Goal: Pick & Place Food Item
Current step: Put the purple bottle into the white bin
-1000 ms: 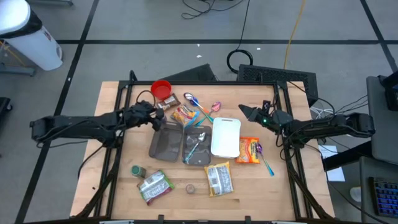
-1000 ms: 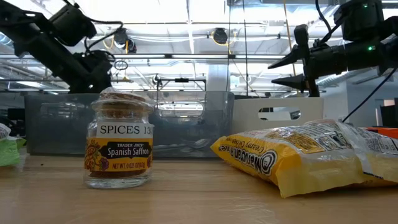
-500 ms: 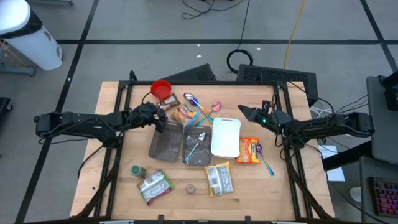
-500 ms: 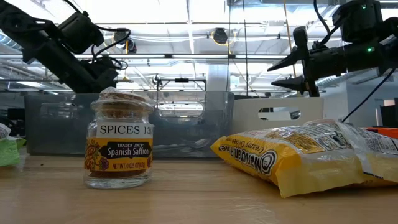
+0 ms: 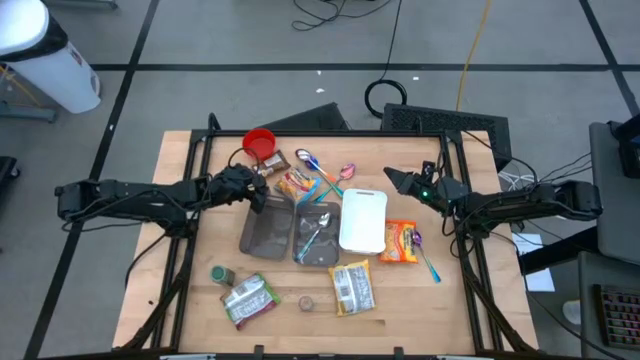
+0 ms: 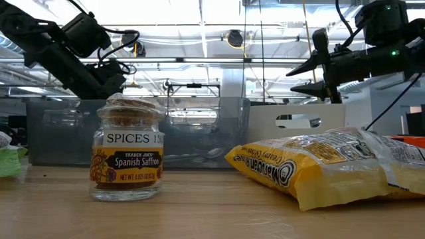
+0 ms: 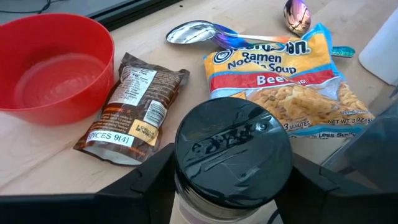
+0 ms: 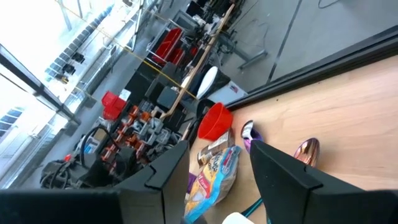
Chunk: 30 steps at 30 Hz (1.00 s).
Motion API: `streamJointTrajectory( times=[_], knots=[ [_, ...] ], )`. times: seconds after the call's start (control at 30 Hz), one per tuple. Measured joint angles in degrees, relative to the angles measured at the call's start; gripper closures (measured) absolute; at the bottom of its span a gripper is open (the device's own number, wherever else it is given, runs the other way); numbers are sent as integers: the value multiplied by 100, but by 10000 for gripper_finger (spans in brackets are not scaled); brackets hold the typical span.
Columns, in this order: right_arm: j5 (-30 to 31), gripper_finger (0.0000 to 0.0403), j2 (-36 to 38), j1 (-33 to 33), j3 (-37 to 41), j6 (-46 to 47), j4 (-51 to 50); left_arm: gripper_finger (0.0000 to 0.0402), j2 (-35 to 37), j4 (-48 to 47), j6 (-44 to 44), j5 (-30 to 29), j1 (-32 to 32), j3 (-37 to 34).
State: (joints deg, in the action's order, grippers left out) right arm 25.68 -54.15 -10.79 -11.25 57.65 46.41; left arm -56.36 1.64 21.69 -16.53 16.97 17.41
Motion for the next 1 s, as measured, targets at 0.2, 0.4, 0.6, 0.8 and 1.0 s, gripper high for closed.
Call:
streamJointTrajectory(
  times=[0.2, 0.4, 0.6, 0.8, 1.0],
  knots=[
    [-3, 239, 0, 0, 0, -2, 0, 181, 8, -61, -99, 1, 102, 209],
    [-17, 239, 0, 0, 0, -2, 1, 184, 15, -567, -588, 133, 367, 879],
    [-36, 239, 0, 0, 0, -2, 2, 184, 15, -1685, -1125, 752, 628, 1987],
    [-43, 239, 0, 0, 0, -147, 14, 184, 15, -2613, -1567, 1609, 826, 3433],
    [-139, 239, 0, 0, 0, -356, 458, 184, 17, -2913, -1409, 2932, 1049, 4426]
  ],
)
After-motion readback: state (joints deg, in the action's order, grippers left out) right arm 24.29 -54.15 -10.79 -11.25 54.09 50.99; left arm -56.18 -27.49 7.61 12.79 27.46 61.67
